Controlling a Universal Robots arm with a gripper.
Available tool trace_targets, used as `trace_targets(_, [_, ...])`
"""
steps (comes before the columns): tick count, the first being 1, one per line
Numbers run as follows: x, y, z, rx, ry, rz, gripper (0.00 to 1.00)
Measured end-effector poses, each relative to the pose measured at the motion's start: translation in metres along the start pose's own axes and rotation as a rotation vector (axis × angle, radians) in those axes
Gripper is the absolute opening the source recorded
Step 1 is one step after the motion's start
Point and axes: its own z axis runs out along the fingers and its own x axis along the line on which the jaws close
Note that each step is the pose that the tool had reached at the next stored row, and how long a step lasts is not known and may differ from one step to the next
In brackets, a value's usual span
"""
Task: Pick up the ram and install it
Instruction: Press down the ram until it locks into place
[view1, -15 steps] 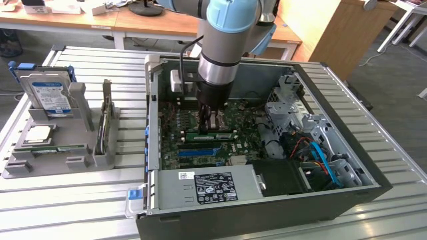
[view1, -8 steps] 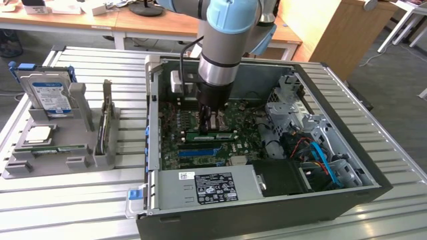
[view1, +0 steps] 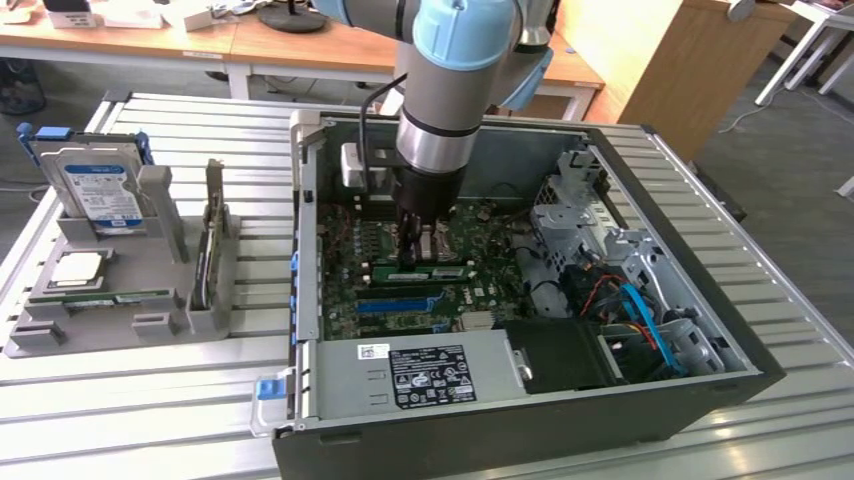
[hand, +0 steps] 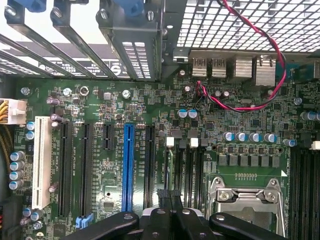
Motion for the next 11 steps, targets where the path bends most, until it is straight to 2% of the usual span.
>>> trace_targets(11, [0.0000, 0.0000, 0.0021, 0.0000, 0.0001, 0.000, 0.11])
